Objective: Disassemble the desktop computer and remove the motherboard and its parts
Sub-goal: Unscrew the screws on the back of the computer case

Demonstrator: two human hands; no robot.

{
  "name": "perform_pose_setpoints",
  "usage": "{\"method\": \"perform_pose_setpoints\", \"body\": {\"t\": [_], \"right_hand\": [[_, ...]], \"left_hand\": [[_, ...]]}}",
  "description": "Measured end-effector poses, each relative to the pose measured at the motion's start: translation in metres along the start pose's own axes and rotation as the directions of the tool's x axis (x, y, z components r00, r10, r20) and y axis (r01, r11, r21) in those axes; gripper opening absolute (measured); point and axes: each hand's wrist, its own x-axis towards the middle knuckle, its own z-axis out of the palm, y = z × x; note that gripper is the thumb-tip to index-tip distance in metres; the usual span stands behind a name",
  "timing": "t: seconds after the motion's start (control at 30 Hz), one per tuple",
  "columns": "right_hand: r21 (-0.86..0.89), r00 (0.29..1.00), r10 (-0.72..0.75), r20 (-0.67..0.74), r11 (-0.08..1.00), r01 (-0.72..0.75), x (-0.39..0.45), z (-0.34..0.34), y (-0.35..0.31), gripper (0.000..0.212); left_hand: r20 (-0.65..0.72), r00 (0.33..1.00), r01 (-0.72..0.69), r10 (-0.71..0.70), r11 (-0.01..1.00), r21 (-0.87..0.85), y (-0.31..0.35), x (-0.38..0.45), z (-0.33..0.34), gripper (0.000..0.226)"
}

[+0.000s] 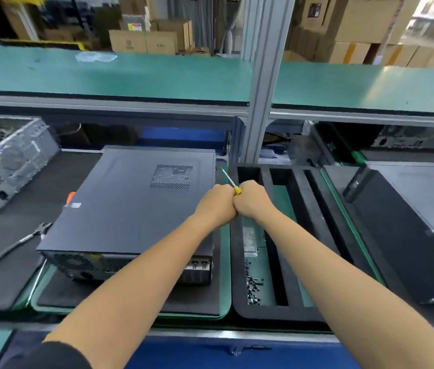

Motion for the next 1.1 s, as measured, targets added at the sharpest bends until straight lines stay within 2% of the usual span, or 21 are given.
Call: {"method": "perform_pose_setpoints", "body": {"t": [0.1, 0.23, 0.33, 0.43, 0.53, 0.67, 0.77, 0.9, 1.0, 1.1], "right_hand": [[0.023, 0.998, -0.059, -0.028, 0.998, 0.06, -0.011, 0.013, -0.038, 0.009], [0.116, 0.995, -0.083, -0.045, 0.989, 0.088, -0.026, 0.038, -0.095, 0.019], [0.195, 0.996, -0.075, -0.044, 0.977, 0.082, -0.041, 0.071, -0.143, 0.023], [0.293, 0.992, -0.081, -0.092, 0.95, 0.105, -0.055, 0.115, -0.188, 0.023], [0.321, 0.992, -0.098, -0.084, 0.939, 0.12, -0.065, 0.156, -0.227, 0.031], [0.327, 0.994, -0.104, -0.044, 0.938, 0.112, -0.068, 0.193, -0.266, 0.041], [0.264, 0.99, -0.143, -0.002, 0.954, 0.139, -0.066, 0.214, -0.286, 0.044], [0.175, 0.972, -0.186, 0.146, 0.971, 0.16, -0.067, 0.24, -0.299, 0.024], [0.122, 0.959, -0.222, 0.175, 0.972, 0.203, -0.062, 0.255, -0.301, 0.02], [0.08, 0.955, -0.244, 0.167, 0.969, 0.233, -0.052, 0.262, -0.298, 0.023]], "left_hand": [[-0.065, 0.998, -0.005, 0.004, 1.0, -0.02, -0.022, -0.018, -0.031, 0.014], [-0.109, 0.992, 0.035, -0.061, 0.975, -0.219, -0.062, -0.045, -0.071, 0.023], [-0.121, 0.982, 0.059, -0.145, 0.846, -0.53, -0.102, -0.071, -0.098, 0.038], [-0.122, 0.959, 0.103, -0.256, 0.714, -0.692, -0.153, -0.094, -0.124, 0.049], [-0.114, 0.942, 0.124, -0.314, 0.645, -0.754, -0.204, -0.112, -0.145, 0.025], [-0.115, 0.926, 0.171, -0.36, 0.672, -0.72, -0.257, -0.128, -0.167, 0.021], [-0.145, 0.909, 0.198, -0.39, 0.712, -0.674, -0.292, -0.135, -0.178, 0.032], [-0.107, 0.868, 0.315, -0.486, 0.704, -0.637, -0.332, -0.144, -0.177, 0.037], [-0.117, 0.824, 0.444, -0.555, 0.76, -0.475, -0.358, -0.142, -0.165, 0.032], [-0.021, 0.832, 0.531, -0.555, 0.805, -0.263, -0.377, -0.134, -0.147, 0.027]]}}
